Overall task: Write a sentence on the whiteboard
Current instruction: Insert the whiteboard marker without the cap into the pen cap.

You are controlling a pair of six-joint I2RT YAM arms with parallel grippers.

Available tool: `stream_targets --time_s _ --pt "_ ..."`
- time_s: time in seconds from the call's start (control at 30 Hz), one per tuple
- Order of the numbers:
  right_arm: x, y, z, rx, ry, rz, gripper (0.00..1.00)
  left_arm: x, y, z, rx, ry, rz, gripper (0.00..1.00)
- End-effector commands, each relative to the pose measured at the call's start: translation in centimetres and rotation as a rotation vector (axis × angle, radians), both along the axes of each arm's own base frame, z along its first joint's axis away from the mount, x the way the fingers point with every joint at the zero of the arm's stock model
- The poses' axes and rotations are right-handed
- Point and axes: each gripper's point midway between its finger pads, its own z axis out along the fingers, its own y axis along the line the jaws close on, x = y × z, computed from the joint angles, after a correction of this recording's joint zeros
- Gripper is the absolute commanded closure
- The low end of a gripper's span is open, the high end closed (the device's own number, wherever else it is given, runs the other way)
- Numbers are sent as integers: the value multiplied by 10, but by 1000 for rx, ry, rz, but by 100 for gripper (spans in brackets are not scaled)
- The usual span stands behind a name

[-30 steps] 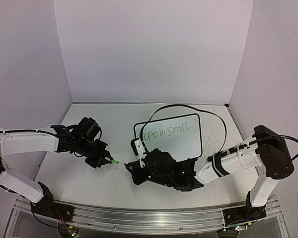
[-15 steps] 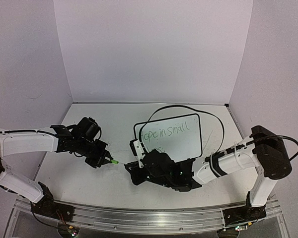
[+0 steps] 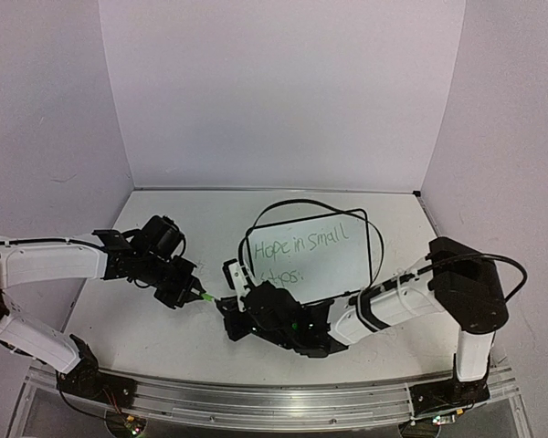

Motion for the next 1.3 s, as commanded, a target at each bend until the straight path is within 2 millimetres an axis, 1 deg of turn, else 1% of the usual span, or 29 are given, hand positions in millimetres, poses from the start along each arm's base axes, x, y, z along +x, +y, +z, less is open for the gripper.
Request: stream_targets --time_s 0.0,0.07,0.1,0.17,0.27,0.33,0.43,0.47,0.53,0.6,0.63,0.67,0.7,0.77,0.8,0.87,0.97,1.03,1.1,1.17,1.27 --pt "11 46 18 92 -100 51 100 -10 -35 23 -97 -31 -131 100" --pt "16 56 15 95 -111 58 100 -14 -42 28 -102 -41 -148 100" --pt "17 60 17 103 -119 55 100 -17 -45 28 -105 -38 -155 100" --pt "21 63 18 116 -126 48 100 -24 -53 27 -111 -38 -174 100" --pt "23 66 19 135 -132 60 100 -32 -55 25 -123 -35 -178 100" --pt "22 67 19 134 -135 66 100 -33 -49 24 -118 -46 -162 100" --pt "18 59 16 134 -128 74 100 -34 -36 19 -106 -54 -109 100" --pt "16 55 14 131 -123 78 100 -32 -30 18 -96 -69 -84 100" --pt "13 49 8 118 -108 87 99 -25 -14 12 -63 -99 -22 100" --pt "8 41 0 102 -89 95 95 -18 4 3 -28 -111 40 100" --pt "7 38 -1 99 -82 97 91 -15 14 -3 -9 -112 69 100" --pt "5 35 -2 98 -77 98 83 -15 22 -11 13 -108 87 100" --pt "4 32 -2 94 -72 97 77 -10 32 -15 45 -125 122 100" --pt "2 25 0 92 -65 93 63 -9 46 -28 88 -119 167 100" --pt "1 21 2 88 -60 87 60 -8 52 -33 105 -114 184 100" --pt "-1 13 6 87 -58 81 51 -8 58 -40 123 -98 206 100" --pt "0 3 10 74 -46 50 30 -3 62 -41 150 -111 224 100" --pt "-3 -7 20 74 -42 46 22 -1 70 -45 200 -118 237 100" --pt "-5 -22 38 90 -49 35 13 0 76 -49 238 -123 246 100" --pt "-5 -41 56 91 -60 9 9 -1 81 -53 274 -124 247 97" --pt "-4 -74 84 78 -97 -45 6 -2 90 -56 339 -116 244 76"
